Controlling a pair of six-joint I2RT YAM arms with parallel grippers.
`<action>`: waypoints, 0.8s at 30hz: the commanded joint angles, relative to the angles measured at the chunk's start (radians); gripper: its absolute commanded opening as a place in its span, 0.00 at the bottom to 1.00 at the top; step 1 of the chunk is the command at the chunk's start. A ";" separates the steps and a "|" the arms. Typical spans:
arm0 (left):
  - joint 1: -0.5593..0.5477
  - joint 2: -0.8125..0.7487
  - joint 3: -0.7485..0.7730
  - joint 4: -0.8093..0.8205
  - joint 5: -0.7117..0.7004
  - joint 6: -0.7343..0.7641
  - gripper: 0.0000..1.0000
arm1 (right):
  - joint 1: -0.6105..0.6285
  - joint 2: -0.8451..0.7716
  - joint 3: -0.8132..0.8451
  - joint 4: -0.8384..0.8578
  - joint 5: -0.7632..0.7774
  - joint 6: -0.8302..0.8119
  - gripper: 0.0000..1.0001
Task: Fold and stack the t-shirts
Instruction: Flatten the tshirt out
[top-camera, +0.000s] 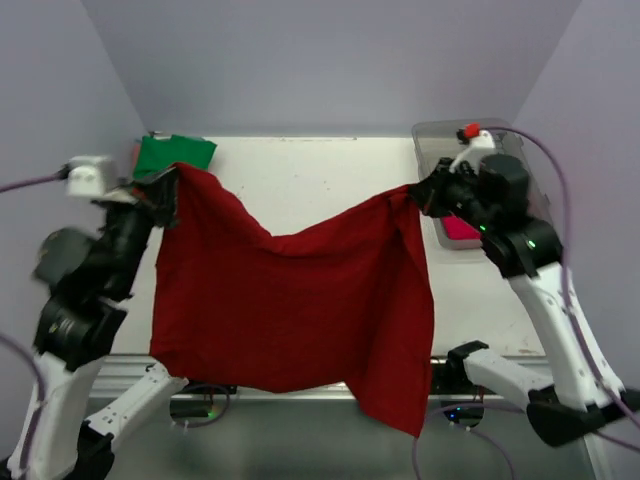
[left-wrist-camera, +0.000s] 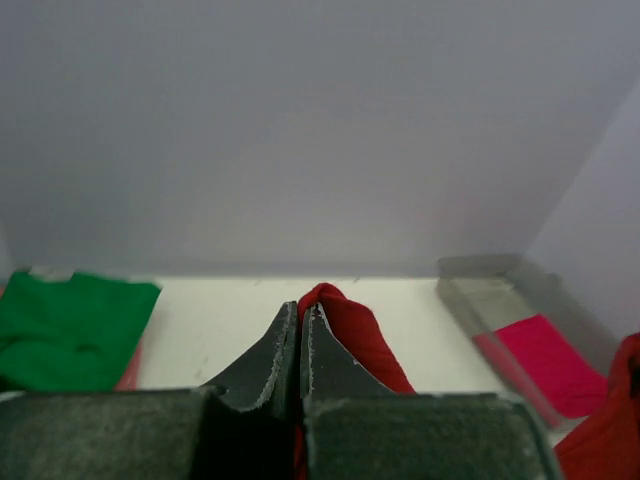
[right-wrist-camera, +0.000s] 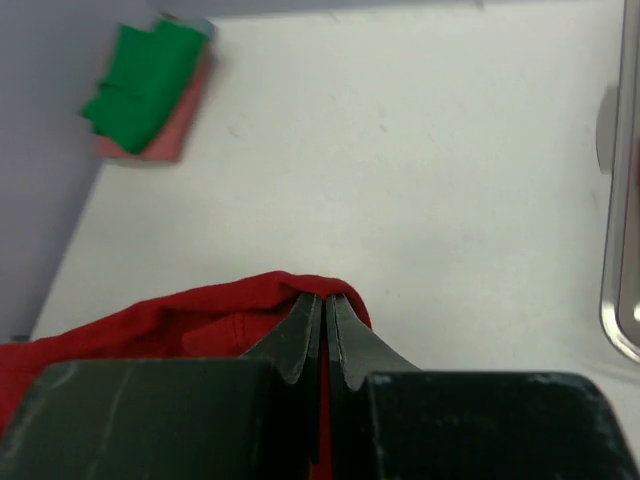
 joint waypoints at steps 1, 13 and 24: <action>0.002 0.160 -0.158 0.039 -0.294 0.007 0.00 | -0.003 0.165 -0.083 -0.007 0.222 0.058 0.00; 0.128 0.816 -0.182 0.420 -0.363 0.020 0.00 | -0.004 0.823 0.130 0.111 0.449 0.026 0.00; 0.306 1.174 -0.016 0.648 -0.210 0.071 0.00 | -0.006 1.205 0.495 0.064 0.794 0.021 0.00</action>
